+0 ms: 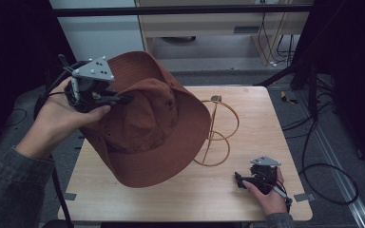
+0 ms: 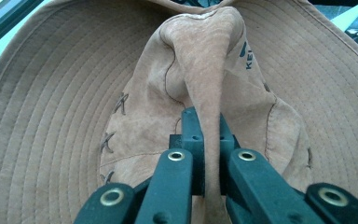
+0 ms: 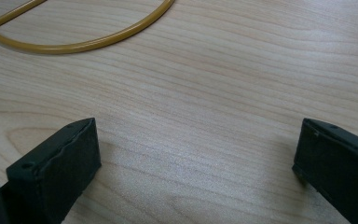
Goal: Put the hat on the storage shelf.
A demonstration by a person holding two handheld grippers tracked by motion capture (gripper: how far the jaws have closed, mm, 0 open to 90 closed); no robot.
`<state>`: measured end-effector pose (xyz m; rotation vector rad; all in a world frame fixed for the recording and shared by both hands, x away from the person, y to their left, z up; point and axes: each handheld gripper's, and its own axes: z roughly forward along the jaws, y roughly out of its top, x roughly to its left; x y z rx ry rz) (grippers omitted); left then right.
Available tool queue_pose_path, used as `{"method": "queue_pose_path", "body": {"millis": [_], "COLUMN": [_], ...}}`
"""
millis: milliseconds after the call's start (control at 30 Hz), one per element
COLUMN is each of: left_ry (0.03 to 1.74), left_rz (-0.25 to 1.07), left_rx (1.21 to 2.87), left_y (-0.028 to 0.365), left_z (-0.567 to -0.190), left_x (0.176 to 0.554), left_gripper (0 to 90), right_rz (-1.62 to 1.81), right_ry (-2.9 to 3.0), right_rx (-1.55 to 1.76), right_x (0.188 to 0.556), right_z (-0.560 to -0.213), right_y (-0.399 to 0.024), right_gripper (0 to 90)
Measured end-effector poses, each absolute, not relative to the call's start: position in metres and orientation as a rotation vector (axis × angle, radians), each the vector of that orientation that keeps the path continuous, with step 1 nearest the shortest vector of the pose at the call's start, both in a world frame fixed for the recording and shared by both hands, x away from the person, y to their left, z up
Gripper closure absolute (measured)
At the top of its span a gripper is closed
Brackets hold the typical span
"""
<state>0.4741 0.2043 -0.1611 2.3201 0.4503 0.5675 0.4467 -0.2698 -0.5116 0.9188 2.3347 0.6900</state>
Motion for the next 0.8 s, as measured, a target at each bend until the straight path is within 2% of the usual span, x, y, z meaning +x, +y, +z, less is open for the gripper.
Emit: {"method": "queue_pose_path", "body": {"millis": [800], "left_ry": [0.408], "left_rz": [0.555], "left_rx": [2.345], "left_y": [0.138], "left_z": [-0.154], "left_x": [0.509], "left_gripper": [88.8], "right_rz": [0.694], "right_ry": [2.335], "right_rx": [0.919], "right_x": [0.447], "right_z": [-0.512], "right_y": [-0.269], "right_gripper": [0.5]}}
